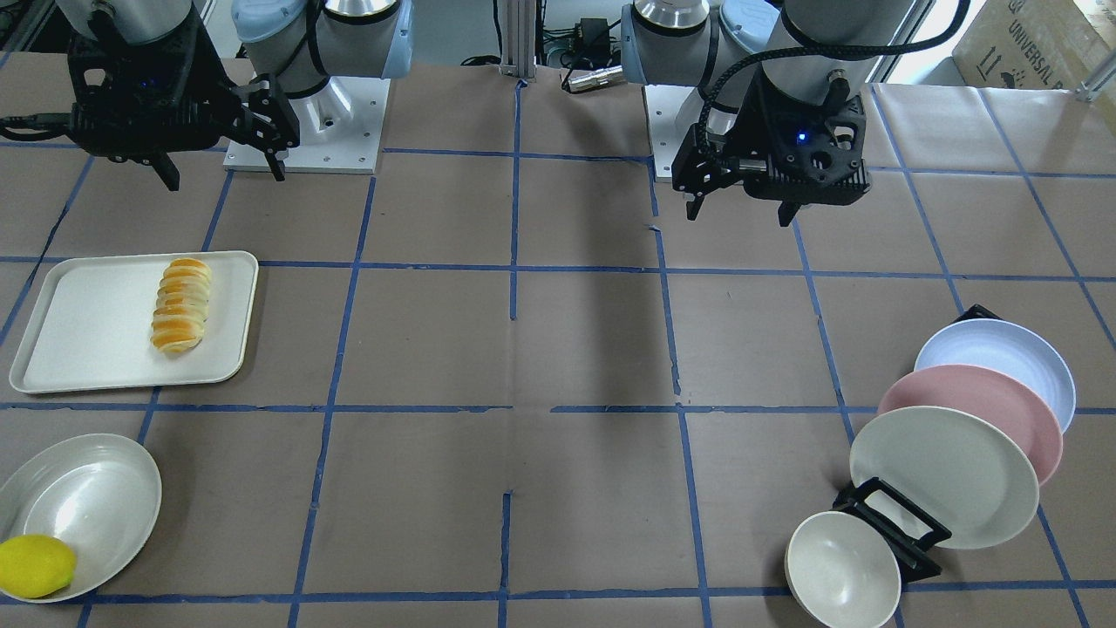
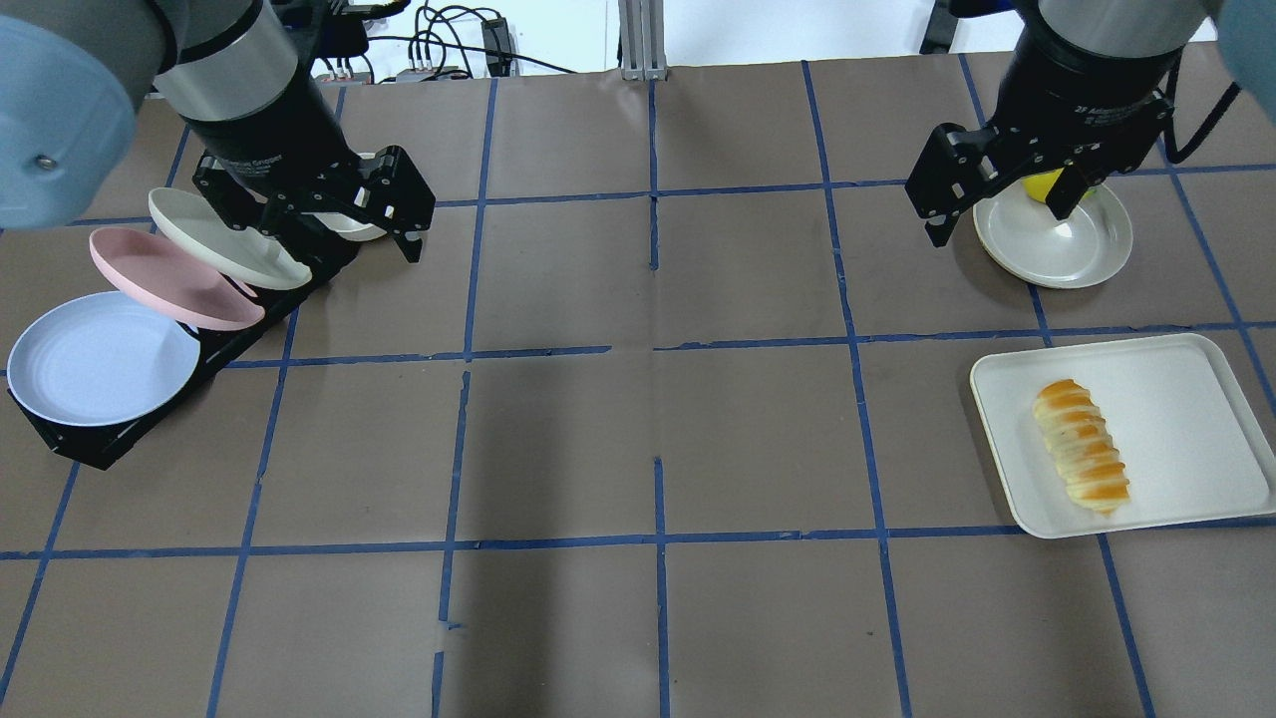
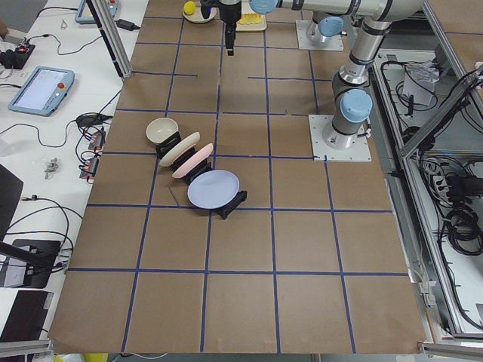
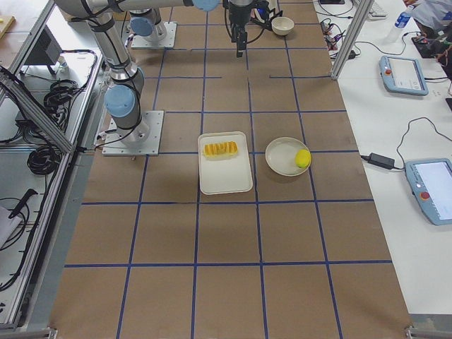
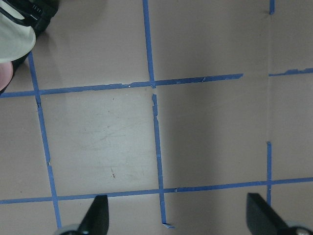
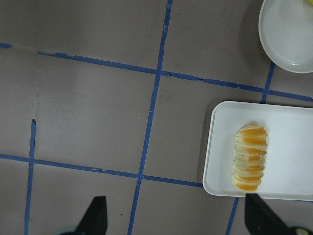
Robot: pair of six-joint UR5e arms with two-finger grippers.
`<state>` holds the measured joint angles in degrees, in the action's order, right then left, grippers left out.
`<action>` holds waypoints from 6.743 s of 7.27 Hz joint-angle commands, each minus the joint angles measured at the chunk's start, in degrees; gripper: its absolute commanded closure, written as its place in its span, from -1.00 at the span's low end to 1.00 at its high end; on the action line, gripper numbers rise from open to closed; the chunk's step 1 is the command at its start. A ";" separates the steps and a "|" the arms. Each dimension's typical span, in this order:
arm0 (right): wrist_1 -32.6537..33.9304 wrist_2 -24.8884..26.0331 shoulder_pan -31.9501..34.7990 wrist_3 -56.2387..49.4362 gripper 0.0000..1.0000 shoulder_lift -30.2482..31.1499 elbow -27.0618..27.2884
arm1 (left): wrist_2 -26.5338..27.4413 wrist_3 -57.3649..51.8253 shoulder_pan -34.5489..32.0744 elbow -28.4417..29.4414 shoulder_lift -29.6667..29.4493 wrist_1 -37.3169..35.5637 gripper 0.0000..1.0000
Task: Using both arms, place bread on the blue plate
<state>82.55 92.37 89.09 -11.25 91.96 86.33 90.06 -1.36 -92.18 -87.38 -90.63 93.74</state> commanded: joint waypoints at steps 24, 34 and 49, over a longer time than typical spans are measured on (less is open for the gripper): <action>57.72 -0.79 -30.73 -28.74 -0.60 -9.34 46.82 | -4.90 -58.66 46.39 21.21 -42.08 0.04 -0.78; 49.17 -0.35 -30.38 -28.92 0.91 2.14 42.72 | -1.82 -59.54 47.18 20.51 -34.81 6.63 0.78; 2.63 4.22 5.99 12.00 0.91 -7.39 -6.42 | -10.76 -18.45 5.73 -16.51 -7.61 -16.10 0.77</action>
<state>86.41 96.39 91.25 -4.27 87.42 83.26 81.04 -24.73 -81.52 -102.40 -96.83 83.30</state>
